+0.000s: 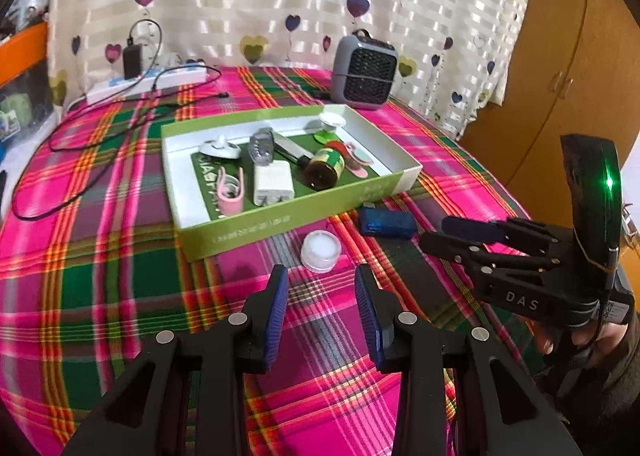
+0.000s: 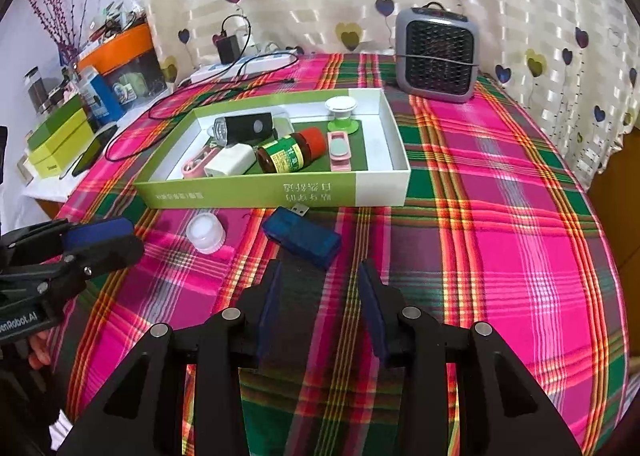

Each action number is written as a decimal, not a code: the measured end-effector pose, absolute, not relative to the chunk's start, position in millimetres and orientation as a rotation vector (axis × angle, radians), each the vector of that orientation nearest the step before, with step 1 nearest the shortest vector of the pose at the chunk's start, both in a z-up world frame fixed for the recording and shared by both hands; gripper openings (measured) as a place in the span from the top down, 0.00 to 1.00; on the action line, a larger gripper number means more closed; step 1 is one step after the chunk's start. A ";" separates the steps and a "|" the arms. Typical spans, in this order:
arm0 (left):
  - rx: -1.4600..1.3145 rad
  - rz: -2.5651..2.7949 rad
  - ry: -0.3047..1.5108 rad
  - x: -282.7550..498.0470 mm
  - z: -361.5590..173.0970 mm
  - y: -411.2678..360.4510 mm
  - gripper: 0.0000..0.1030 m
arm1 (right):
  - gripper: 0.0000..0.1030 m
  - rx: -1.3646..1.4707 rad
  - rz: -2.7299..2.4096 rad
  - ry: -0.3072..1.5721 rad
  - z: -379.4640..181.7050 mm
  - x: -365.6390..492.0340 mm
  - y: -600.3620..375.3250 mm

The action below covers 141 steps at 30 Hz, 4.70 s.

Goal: Organize rigid objects
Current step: 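Move the right tool to the blue USB drive while the left approaches the white jar, then grasp the blue USB drive with the right tool while the left tool grasps the white jar, then lift the blue USB drive with the right tool while the left tool lifts the white jar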

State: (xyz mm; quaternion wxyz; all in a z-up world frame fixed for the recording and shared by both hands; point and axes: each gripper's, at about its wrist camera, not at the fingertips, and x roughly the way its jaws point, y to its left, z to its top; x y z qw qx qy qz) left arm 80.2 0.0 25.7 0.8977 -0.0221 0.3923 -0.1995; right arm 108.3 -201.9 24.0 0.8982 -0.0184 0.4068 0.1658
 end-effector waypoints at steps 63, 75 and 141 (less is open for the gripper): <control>0.028 -0.354 0.917 131.7 0.0 -32.1 0.68 | 0.60 -0.284 0.554 0.868 7.5 145.3 -178.3; 0.047 -0.344 0.910 131.1 -0.7 -34.8 0.70 | 0.63 -0.271 0.551 0.867 7.7 143.8 -178.5; 0.054 -0.327 0.832 112.9 30.5 -32.1 0.74 | 0.78 -0.229 0.564 0.768 40.1 115.6 -179.3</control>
